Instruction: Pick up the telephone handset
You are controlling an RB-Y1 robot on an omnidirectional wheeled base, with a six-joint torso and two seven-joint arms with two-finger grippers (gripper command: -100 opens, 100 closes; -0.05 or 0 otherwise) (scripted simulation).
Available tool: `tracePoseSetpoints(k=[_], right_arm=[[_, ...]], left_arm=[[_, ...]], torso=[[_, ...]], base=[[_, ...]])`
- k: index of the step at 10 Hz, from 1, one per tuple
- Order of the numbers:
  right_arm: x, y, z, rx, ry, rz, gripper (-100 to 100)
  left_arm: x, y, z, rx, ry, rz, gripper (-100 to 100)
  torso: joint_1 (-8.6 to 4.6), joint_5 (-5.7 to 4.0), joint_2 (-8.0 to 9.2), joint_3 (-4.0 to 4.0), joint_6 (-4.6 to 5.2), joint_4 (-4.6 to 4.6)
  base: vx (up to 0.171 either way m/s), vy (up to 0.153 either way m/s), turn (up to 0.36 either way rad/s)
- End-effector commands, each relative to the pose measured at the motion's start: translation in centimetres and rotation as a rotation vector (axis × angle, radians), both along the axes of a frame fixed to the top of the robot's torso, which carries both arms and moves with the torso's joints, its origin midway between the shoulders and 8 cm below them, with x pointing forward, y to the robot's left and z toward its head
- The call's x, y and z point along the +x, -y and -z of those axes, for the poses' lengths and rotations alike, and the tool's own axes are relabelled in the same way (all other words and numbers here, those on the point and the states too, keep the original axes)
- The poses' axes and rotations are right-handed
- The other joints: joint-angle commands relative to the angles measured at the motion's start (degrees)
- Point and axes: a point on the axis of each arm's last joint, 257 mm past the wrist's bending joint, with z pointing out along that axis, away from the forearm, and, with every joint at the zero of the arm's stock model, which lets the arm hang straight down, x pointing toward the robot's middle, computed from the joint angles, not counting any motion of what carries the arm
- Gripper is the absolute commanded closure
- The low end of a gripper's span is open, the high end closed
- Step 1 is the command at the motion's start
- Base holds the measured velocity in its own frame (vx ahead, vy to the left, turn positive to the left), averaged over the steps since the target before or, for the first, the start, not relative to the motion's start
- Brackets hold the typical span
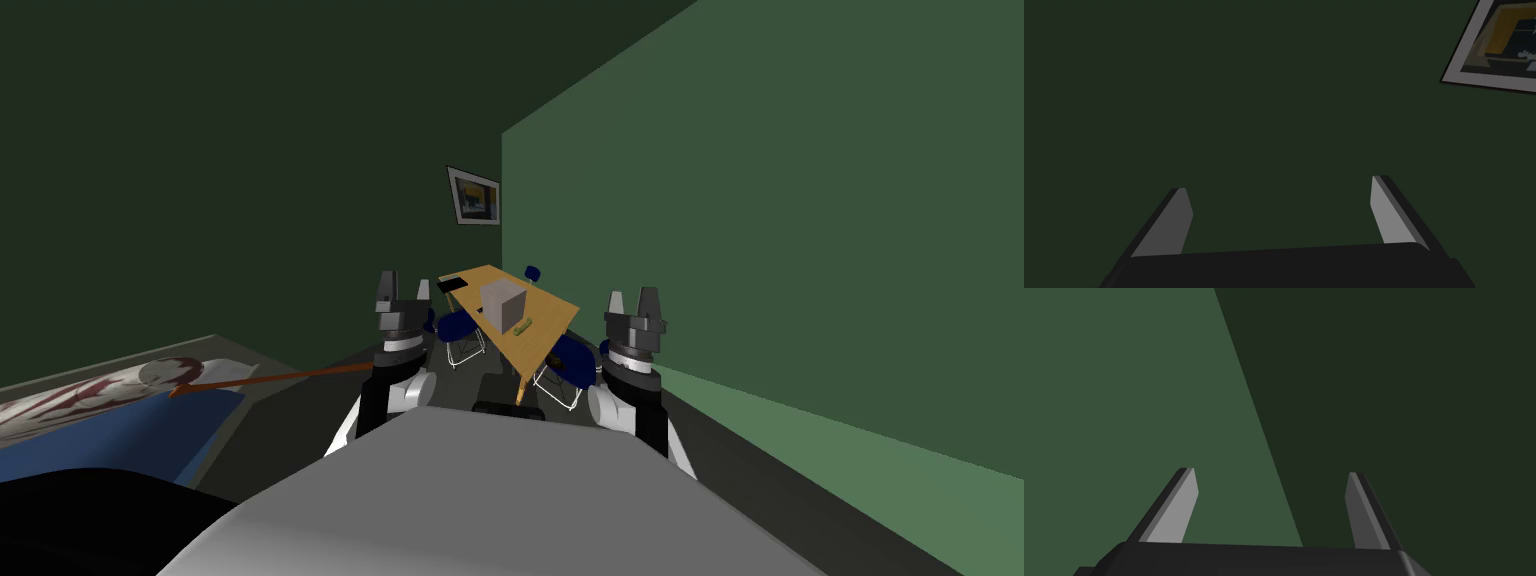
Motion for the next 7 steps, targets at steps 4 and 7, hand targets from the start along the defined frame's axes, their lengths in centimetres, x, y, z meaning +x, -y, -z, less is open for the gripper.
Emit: tracePoseSetpoints(k=[4, 7], right_arm=[[1.9, -0.3, 2.8, -0.025, -0.109, -0.097, -100], [4.1, 0.5, 6.6, 0.009, -0.241, -0.163, -100]], left_arm=[[0.0, 0.0, 0.0, 0.000, 0.000, 0.000, 0], [0.0, 0.0, 0.0, 0.000, 0.000, 0.000, 0]], torso=[[0.35, 0.08, 0.15, 0.09, 0.00, 0.03], [0.49, 0.11, 0.19, 0.10, -0.01, 0.04]], base=[[-0.034, 0.088, -0.011], [-0.052, 0.154, -0.010]])
